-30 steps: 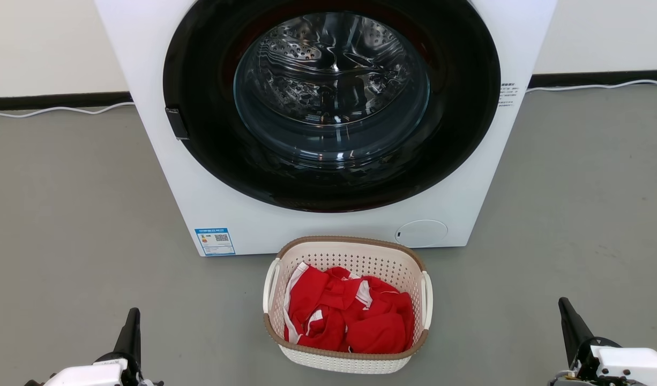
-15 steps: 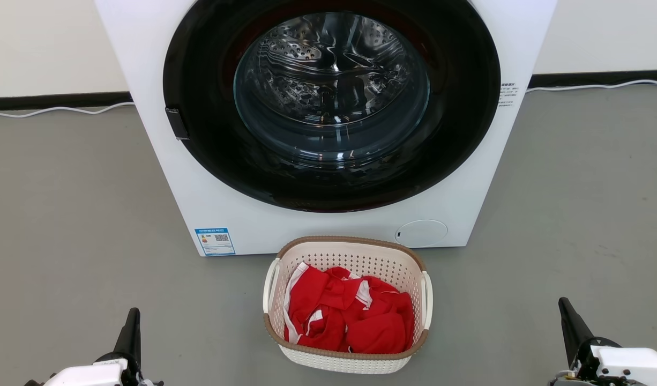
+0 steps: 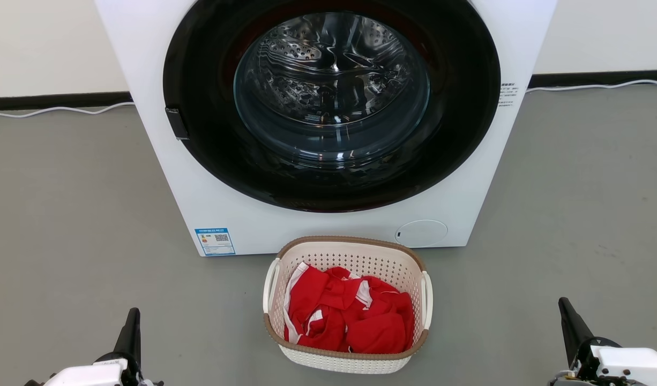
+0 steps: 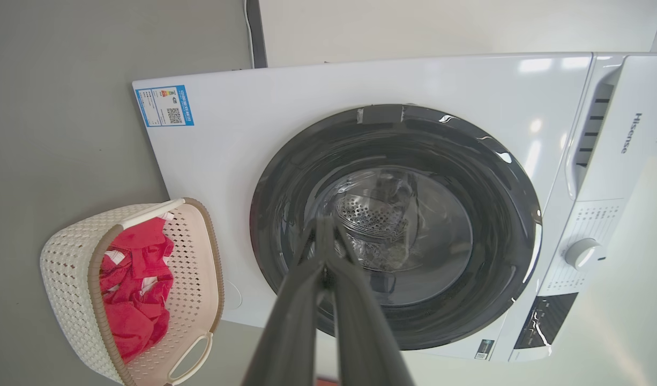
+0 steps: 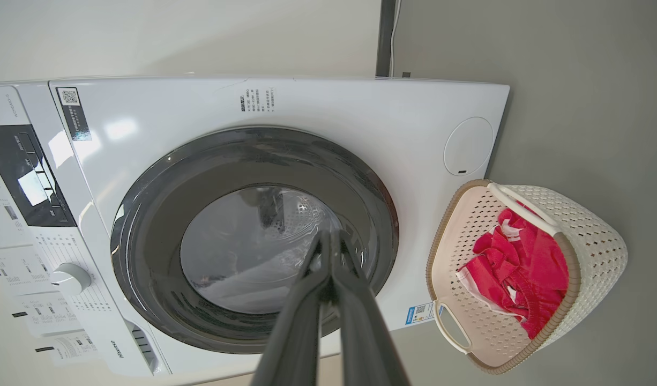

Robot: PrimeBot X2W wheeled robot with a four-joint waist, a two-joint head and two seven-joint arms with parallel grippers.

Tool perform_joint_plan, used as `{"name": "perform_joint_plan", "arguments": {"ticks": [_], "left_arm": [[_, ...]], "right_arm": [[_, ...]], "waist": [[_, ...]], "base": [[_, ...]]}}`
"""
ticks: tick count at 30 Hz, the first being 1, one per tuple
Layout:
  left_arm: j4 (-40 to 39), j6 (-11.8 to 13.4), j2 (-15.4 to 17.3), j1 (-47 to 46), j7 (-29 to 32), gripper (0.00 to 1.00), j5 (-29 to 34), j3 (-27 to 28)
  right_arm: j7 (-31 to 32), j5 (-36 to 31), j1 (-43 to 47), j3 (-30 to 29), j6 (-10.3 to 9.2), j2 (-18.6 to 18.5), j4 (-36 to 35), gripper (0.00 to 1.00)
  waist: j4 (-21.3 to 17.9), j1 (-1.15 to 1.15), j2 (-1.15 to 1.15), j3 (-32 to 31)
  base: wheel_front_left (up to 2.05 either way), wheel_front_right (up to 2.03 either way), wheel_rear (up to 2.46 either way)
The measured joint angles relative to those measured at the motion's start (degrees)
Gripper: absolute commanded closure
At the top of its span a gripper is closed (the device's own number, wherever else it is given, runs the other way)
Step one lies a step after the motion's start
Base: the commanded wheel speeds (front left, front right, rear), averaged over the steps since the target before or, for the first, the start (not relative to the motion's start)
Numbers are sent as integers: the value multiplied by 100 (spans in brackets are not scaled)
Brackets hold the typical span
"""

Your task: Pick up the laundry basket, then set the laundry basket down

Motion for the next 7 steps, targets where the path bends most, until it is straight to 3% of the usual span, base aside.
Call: {"name": "perform_joint_plan", "arguments": {"ticks": [7], "left_arm": [[0, 0, 0, 0, 0, 100, 0, 0]], "right_arm": [[0, 0, 0, 0, 0, 0, 0, 100]], "waist": [[0, 0, 0, 0]], "base": [[0, 0, 0]]}}
